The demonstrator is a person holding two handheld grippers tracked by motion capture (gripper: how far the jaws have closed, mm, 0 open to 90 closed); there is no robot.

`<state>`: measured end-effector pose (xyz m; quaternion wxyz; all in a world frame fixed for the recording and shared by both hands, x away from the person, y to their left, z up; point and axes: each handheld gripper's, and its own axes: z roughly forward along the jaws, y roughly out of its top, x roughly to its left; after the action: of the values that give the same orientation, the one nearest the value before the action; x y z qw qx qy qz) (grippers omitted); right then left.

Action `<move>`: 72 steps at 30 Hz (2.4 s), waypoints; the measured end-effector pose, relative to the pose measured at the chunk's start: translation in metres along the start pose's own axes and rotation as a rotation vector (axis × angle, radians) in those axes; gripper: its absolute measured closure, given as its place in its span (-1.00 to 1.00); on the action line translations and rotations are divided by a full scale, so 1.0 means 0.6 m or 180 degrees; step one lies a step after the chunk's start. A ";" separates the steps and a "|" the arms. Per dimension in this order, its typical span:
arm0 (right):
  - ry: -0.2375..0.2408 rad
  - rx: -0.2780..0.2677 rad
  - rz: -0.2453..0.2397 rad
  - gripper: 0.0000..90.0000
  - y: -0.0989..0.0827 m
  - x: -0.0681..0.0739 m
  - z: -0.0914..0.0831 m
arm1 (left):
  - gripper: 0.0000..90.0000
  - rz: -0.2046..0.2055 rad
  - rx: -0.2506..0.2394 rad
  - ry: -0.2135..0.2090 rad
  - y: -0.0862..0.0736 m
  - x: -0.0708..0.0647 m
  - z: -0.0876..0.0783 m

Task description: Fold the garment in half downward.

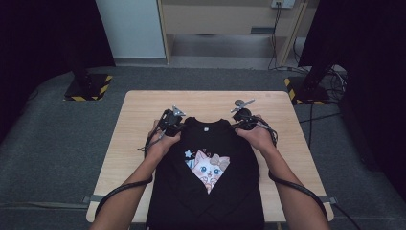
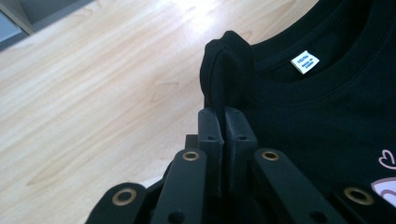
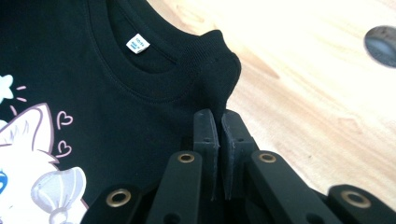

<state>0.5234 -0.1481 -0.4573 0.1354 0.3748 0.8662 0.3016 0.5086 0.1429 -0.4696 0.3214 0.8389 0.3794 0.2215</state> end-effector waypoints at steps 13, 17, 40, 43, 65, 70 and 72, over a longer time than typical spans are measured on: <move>-0.0083 -0.0106 0.0008 0.92 0.028 -0.012 -0.027 | 0.94 0.0078 -0.0150 0.0092 0.041 0.008 -0.018; -0.0096 -0.0150 -0.0044 0.92 0.038 -0.015 -0.036 | 0.94 0.0072 -0.0180 0.0103 0.051 0.014 -0.022; -0.0276 -0.0317 -0.0046 0.92 0.078 -0.024 -0.076 | 0.94 0.0156 -0.0441 0.0243 0.095 0.022 -0.055; -0.0281 -0.0305 -0.0053 0.92 0.083 -0.026 -0.076 | 0.94 0.0161 -0.0449 0.0255 0.099 0.025 -0.054; -0.0294 -0.0417 -0.0128 0.93 0.112 -0.014 -0.085 | 0.94 0.0242 -0.0485 0.0410 0.104 0.037 -0.077; -0.0269 -0.0471 -0.0163 0.93 0.101 0.002 -0.093 | 0.94 0.0253 -0.0497 0.0460 0.092 0.026 -0.085; -0.0251 -0.0458 -0.0179 0.93 0.096 0.007 -0.091 | 0.94 0.0239 -0.0504 0.0456 0.088 0.022 -0.086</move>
<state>0.5279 -0.1370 -0.3788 0.2044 0.3511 0.8464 0.3441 0.5112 0.1457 -0.3949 0.3503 0.8065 0.3510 0.3220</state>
